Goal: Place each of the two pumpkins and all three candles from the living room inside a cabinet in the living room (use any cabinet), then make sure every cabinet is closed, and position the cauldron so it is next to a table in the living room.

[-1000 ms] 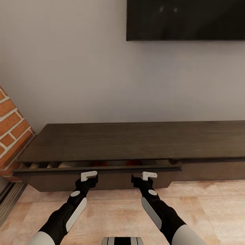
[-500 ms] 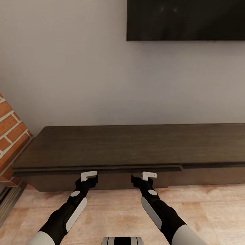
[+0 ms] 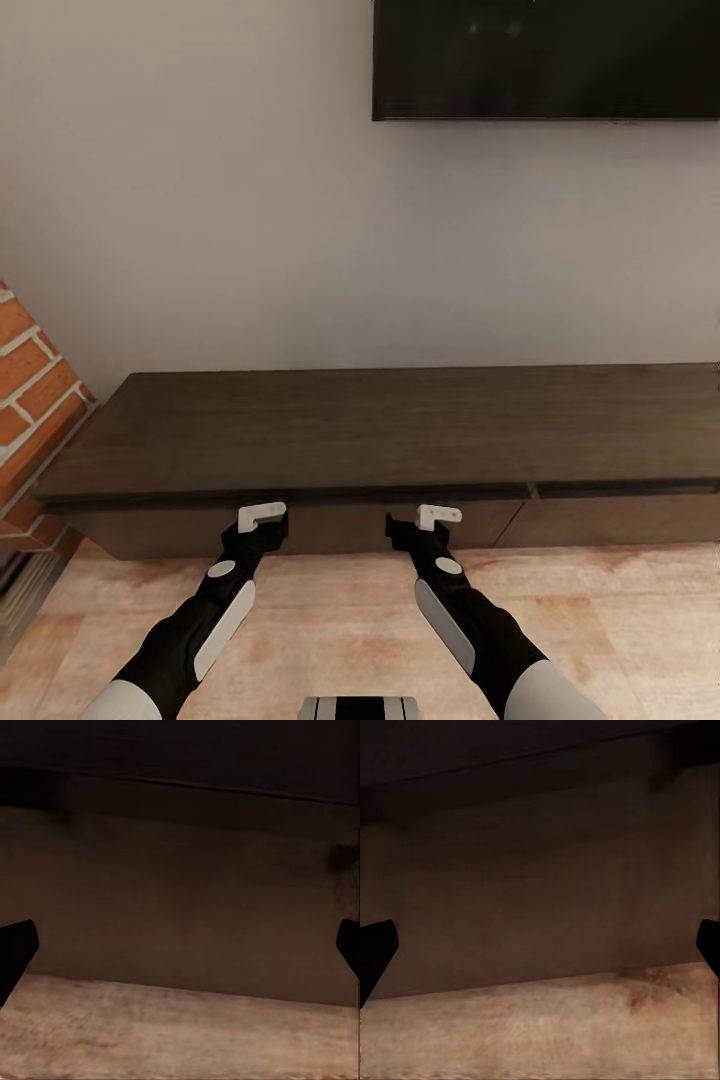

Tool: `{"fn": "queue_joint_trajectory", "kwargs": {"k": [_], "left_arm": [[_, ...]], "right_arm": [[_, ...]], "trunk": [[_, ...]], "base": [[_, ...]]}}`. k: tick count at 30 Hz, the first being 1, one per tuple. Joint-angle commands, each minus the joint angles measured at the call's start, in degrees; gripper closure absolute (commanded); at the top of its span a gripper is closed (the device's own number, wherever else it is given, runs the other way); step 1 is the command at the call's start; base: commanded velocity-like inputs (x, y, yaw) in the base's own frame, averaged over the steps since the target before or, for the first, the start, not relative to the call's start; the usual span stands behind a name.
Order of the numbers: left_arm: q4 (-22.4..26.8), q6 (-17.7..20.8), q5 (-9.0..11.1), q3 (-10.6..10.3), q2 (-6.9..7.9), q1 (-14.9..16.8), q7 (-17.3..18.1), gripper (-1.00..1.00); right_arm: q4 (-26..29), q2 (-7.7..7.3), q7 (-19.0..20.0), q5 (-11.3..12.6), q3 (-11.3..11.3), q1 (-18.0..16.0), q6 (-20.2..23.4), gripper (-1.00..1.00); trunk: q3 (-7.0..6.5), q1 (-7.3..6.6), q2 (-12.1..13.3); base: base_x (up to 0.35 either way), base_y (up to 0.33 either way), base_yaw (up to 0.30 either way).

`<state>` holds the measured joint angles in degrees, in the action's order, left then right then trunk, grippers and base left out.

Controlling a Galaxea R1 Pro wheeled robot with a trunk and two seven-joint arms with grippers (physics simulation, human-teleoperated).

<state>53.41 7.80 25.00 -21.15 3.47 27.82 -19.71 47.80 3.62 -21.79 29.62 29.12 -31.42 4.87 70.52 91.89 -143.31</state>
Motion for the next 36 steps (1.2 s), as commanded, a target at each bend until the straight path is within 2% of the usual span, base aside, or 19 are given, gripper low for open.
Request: {"fn": "queue_joint_trajectory", "kwargs": {"k": [1,9,12,13,15,19,21,25,28,32,36], "left_arm": [[0.11,0.19,0.40,-0.29,0.07,0.04,-0.51,-1.00],[0.13,0.53,0.44,-0.29,0.05,0.04,-0.54,-1.00],[0.98,2.63,0.48,-0.29,0.05,0.04,-0.52,-1.00],[1.55,4.50,0.48,-0.27,0.07,0.04,-0.51,-1.00],[4.28,9.93,0.51,-0.16,0.24,0.04,-0.63,-1.00],[12.50,25.77,0.67,0.87,0.69,0.04,-0.87,-1.00],[17.57,33.39,1.00,2.15,0.77,0.04,-0.88,-1.00],[23.69,43.40,1.17,5.27,0.68,-0.01,-0.89,-1.00],[25.04,46.46,1.17,7.27,0.50,-0.03,-0.93,-1.00],[25.41,48.21,1.18,7.95,0.40,-0.01,-1.01,-1.00],[25.30,48.68,1.32,8.12,0.25,-0.03,-1.03,-1.00]], "right_arm": [[0.10,-0.03,-0.44,0.26,0.21,-0.04,0.26,-1.00],[0.10,-0.02,-0.84,0.32,0.19,-0.04,0.89,-1.00],[0.11,-0.01,-1.00,0.43,0.14,-0.04,1.49,-1.00],[0.15,-0.01,-1.04,0.49,0.09,-0.04,2.37,-1.00],[0.59,-0.01,-1.60,0.61,-0.12,-0.04,6.85,-1.00],[1.49,-0.01,-5.19,0.93,-0.45,-0.92,17.61,-1.00],[3.13,-0.03,-7.20,1.44,-0.51,-1.39,21.05,-1.00],[7.18,-0.09,-9.41,3.92,-0.55,-1.64,27.93,-1.00],[8.33,-0.10,-9.93,5.93,-0.55,-1.69,30.97,-1.00],[8.63,-0.10,-10.07,6.66,-0.58,-1.71,31.94,-1.00],[8.77,-0.10,-10.09,6.81,-0.56,-1.71,32.16,-1.00]], "trunk": [[0.05,-0.04,-0.02],[0.05,-0.04,-0.02],[0.05,-0.04,-0.02],[0.05,-0.04,-0.02],[0.05,-0.04,-0.02],[0.05,-0.04,-0.02],[0.05,-0.04,-0.02],[0.05,-0.04,-0.02],[-0.62,-0.11,0.02],[-1.50,-0.23,0.10],[-2.22,-1.11,1.70]], "base": [[-0.276,0.000,0.000],[-0.317,0.000,0.000],[-0.295,0.000,0.000],[-0.257,0.000,0.000],[-0.226,0.000,0.000],[-0.074,0.000,0.000],[-0.018,0.000,0.000],[-0.006,0.000,0.000],[-0.001,0.000,0.000],[0.000,0.000,0.000],[0.000,0.000,0.000]]}}
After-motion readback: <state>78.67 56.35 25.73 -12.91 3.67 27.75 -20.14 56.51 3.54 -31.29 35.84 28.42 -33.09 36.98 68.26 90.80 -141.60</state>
